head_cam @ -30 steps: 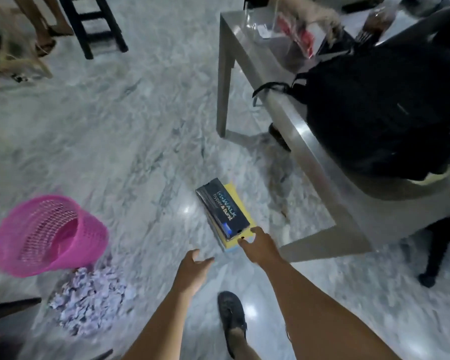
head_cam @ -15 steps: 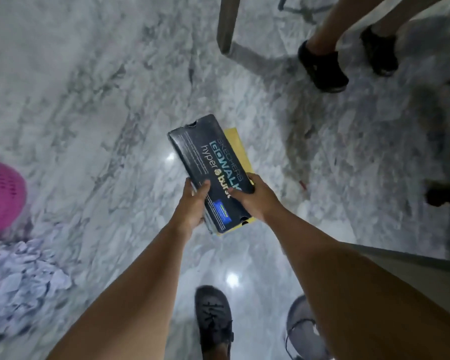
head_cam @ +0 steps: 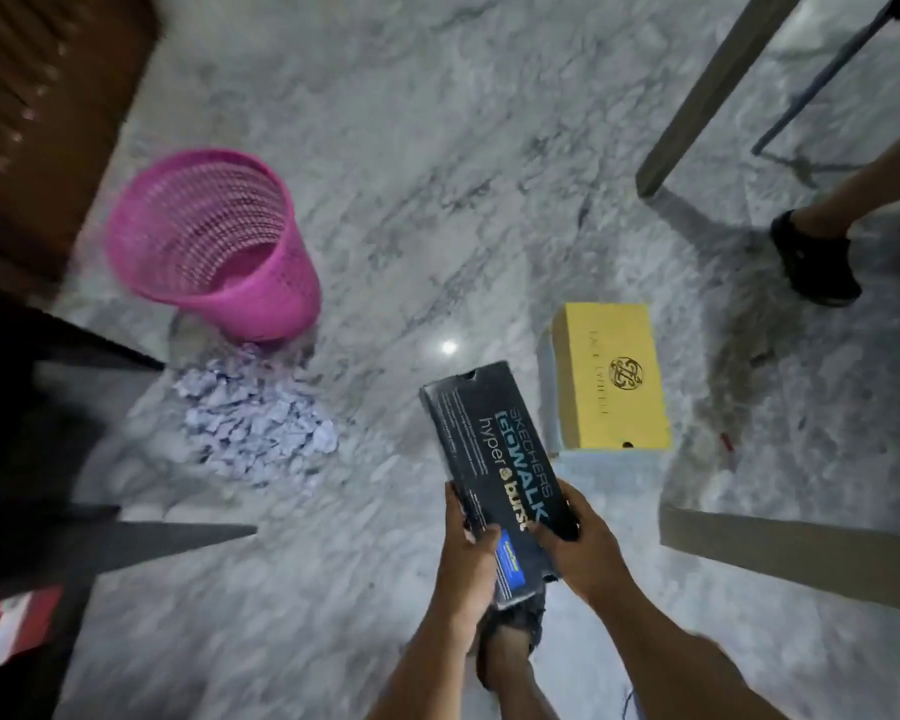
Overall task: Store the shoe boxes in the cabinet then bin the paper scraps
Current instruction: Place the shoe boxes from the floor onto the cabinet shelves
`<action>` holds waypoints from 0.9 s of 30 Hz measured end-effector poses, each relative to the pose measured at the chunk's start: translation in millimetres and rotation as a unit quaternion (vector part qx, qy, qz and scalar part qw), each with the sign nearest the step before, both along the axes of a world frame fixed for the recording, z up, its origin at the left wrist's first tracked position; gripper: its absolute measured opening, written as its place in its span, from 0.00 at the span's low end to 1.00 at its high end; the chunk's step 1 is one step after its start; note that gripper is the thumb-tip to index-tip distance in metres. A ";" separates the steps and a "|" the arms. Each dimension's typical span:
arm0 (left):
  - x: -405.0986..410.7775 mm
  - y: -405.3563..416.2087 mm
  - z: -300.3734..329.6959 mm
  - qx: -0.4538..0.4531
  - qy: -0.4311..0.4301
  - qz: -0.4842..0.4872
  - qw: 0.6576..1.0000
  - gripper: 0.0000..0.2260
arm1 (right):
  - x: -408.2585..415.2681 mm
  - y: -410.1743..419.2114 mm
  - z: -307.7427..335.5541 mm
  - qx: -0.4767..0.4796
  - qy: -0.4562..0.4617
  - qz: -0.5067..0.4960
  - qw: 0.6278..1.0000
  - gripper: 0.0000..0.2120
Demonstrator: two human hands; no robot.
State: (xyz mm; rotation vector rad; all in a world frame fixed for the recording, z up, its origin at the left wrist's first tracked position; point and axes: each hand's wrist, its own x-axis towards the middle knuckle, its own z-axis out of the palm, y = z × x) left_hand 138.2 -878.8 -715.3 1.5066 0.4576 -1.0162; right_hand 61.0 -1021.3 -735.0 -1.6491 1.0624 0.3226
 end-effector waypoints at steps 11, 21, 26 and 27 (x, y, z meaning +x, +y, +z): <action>-148.6 375.0 121.8 -0.057 0.022 0.300 0.952 0.48 | -49.6 349.4 167.6 -0.010 -0.020 0.242 0.970 0.24; -81.1 555.5 196.6 0.016 -0.075 0.436 0.897 0.46 | 51.4 540.0 198.1 0.026 -0.108 0.309 0.945 0.20; -12.6 611.0 221.8 0.028 -0.125 0.432 0.893 0.34 | 140.8 603.3 209.6 0.022 -0.164 0.345 0.924 0.21; 1.3 618.1 231.0 0.021 -0.137 0.432 0.891 0.33 | 156.2 613.2 210.6 0.013 -0.170 0.351 0.921 0.21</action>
